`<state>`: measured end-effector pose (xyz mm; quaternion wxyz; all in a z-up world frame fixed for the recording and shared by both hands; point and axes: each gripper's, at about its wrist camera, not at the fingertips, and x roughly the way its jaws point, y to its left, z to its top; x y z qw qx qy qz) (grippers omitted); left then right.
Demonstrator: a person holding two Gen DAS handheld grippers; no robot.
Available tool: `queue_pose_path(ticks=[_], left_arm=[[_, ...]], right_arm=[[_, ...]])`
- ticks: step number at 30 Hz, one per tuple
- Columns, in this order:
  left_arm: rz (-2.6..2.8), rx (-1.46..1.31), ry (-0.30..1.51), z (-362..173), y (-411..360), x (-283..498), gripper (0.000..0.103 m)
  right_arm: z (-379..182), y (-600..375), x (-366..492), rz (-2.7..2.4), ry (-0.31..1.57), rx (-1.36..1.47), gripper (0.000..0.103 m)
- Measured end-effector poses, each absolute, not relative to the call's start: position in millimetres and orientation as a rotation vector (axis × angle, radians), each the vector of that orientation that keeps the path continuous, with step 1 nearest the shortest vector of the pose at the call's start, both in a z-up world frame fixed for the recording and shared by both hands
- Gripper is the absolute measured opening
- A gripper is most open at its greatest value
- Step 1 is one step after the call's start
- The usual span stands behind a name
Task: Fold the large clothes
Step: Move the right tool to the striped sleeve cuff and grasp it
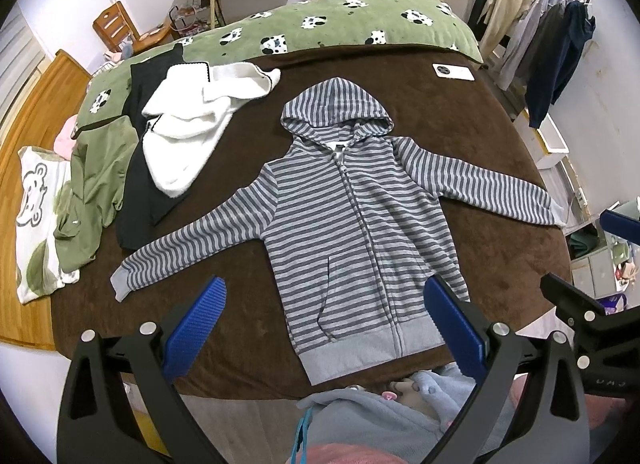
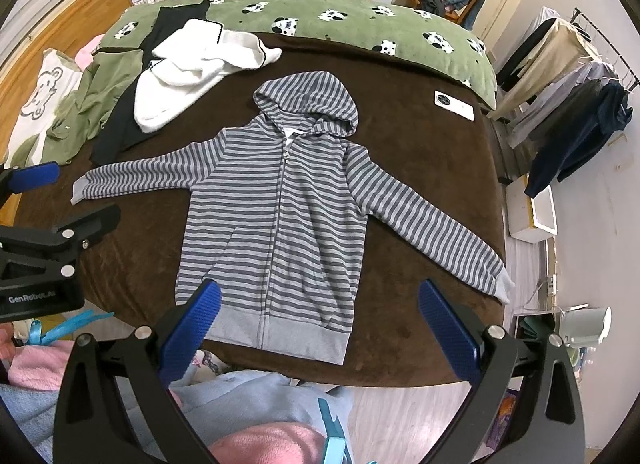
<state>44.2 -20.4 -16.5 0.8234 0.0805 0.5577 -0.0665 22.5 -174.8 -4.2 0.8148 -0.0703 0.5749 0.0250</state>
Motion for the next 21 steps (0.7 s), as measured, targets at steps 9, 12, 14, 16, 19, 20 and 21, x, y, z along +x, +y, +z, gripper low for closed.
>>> queue_pose_path(ticks=[9, 12, 14, 16, 19, 20, 21], left_arm=[[-0.208, 0.227, 1.192, -20.2, -47.3, 68.3, 0.097], [-0.234, 0.257, 1.2, -23.8, -57.0, 75.9, 0.097], [-0.253, 0.276, 1.204, -26.6, -65.9, 85.0, 0.097], [-0.268, 0.293, 1.201, -28.9, -73.7, 94.3, 0.097], [-0.302, 0.321, 1.188, -34.6, -91.2, 108.3, 0.097], [-0.313, 0.333, 1.185, -37.4, -97.9, 113.0, 0.097], [-0.327, 0.352, 1.181, -41.3, -106.3, 119.0, 0.097]], right_arm=[[-8.7, -193.7, 38.0, 0.01, 1.235, -0.127, 0.097], [-8.8, -205.5, 40.3, -0.017, 1.233, -0.095, 0.097], [-10.4, -216.4, 43.1, -0.043, 1.23, -0.073, 0.097], [-12.2, -228.2, 47.3, -0.067, 1.229, -0.054, 0.097], [-17.0, -248.6, 53.3, -0.113, 1.226, -0.029, 0.097], [-19.9, -257.4, 55.4, -0.134, 1.227, -0.019, 0.097], [-22.4, -263.9, 57.1, -0.15, 1.229, -0.01, 0.097]])
